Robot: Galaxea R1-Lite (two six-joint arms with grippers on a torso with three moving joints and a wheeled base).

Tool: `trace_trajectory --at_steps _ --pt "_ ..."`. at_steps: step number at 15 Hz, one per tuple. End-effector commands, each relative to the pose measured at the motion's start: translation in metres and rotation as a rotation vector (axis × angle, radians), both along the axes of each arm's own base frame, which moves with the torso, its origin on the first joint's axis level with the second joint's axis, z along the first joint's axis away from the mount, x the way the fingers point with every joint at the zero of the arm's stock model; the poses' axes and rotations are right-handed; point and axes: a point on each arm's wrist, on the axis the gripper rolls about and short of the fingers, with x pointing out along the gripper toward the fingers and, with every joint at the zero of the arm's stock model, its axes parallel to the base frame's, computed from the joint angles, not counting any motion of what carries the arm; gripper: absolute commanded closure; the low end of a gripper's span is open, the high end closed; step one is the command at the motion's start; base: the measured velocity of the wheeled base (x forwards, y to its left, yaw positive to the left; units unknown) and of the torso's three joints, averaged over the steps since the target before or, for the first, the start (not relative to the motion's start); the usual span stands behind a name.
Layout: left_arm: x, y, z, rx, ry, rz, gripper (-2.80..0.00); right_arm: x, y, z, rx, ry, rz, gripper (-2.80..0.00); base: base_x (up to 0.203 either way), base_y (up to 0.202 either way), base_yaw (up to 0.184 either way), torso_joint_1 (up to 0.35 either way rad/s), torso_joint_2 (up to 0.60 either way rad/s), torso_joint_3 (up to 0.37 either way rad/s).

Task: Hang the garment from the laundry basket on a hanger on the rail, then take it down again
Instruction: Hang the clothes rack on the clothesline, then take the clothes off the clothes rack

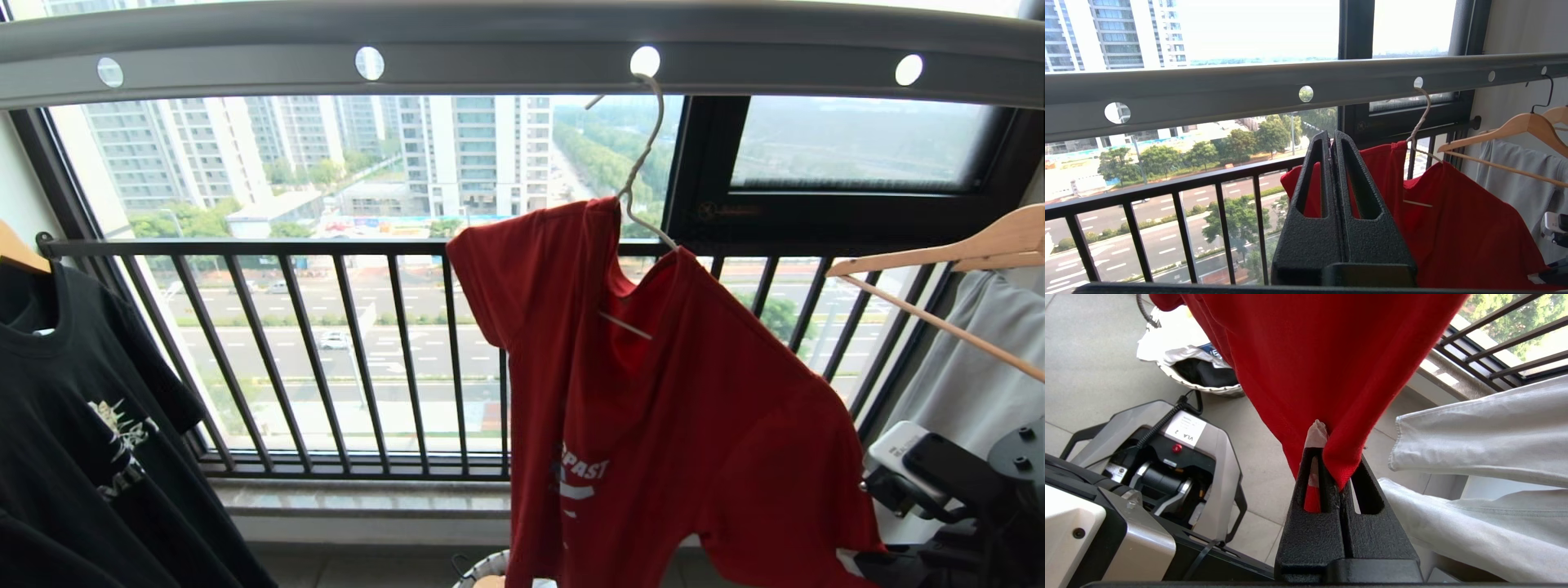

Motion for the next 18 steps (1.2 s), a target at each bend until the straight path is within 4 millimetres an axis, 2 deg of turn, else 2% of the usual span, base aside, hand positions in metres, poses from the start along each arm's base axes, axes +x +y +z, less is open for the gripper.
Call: trace_trajectory --at_steps 1,3,4,8,11,13,15,18 --pt "-0.002 0.0 0.0 -0.002 -0.004 -0.001 0.0 0.0 0.0 0.0 -0.001 0.0 -0.001 0.0 0.0 0.0 0.0 0.0 0.0 0.0" --pt "-0.002 0.0 0.0 -0.001 -0.004 -0.003 0.0 -0.003 -0.002 0.002 0.007 -0.012 0.001 0.0 0.0 0.0 0.0 0.0 0.0 0.0" --pt "-0.002 0.0 0.0 -0.002 -0.004 -0.001 0.0 -0.005 -0.003 0.004 0.015 -0.023 0.003 -2.8 0.0 0.0 0.0 0.0 0.0 0.0" --pt "-0.002 0.0 0.001 -0.001 -0.002 -0.001 0.0 -0.018 -0.012 0.014 0.068 -0.085 0.01 -2.8 0.0 0.0 0.0 0.0 0.0 0.0" --pt "-0.001 0.0 0.001 -0.001 -0.001 -0.001 0.0 -0.032 -0.022 0.04 0.197 -0.217 0.05 -2.8 0.0 0.0 0.0 0.0 0.0 0.0" --pt "-0.002 0.0 -0.001 0.007 0.028 -0.002 0.0 -0.034 -0.023 0.057 0.238 -0.291 0.062 -2.8 0.0 0.0 0.0 0.0 0.0 0.0" --pt "-0.004 0.001 -0.001 0.024 0.1 -0.006 0.0 -0.03 -0.02 0.076 0.252 -0.336 0.073 -2.8 0.0 0.0 0.0 0.0 0.0 0.0" --pt "-0.005 0.0 -0.003 0.046 0.123 -0.057 0.0 -0.006 -0.002 0.095 0.227 -0.343 0.092 -2.8 0.0 0.0 0.0 0.0 0.0 0.0"
